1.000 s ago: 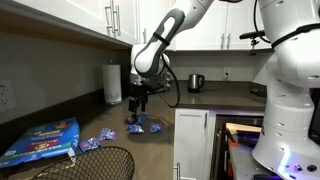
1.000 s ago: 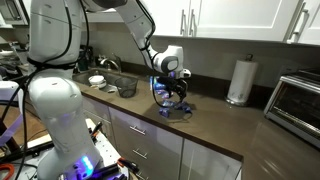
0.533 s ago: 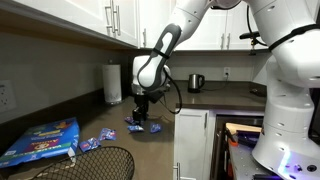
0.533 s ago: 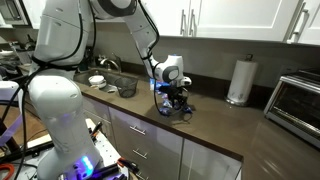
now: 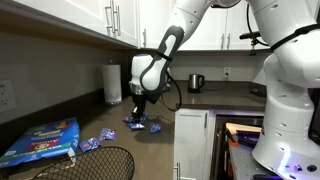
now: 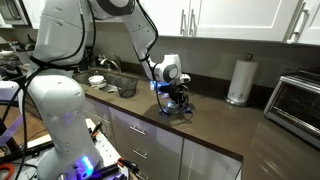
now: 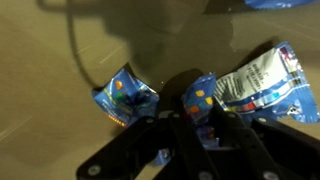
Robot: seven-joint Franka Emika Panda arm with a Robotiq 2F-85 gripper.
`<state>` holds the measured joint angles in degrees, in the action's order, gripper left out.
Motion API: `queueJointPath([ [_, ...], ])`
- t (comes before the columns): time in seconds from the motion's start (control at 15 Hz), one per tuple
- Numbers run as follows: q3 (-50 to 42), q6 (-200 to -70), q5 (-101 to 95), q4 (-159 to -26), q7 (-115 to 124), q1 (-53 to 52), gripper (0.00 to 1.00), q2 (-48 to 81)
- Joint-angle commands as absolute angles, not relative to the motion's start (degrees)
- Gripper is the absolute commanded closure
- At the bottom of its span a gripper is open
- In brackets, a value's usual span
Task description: Pick one pack of snacks on the counter and put it in the basket
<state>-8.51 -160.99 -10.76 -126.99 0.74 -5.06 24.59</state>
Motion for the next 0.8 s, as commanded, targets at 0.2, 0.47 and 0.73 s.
queueJointPath([
  [0.2, -8.7, -154.6, -16.9, -135.6, 5.9, -10.0, 0.91, 11.8],
  [0.47, -3.9, -150.3, -18.4, -139.0, 5.7, -10.2, 0.93, 4.5],
  [0.73, 2.8, -145.5, -16.4, -139.3, 3.2, -10.6, 0.94, 0.5],
])
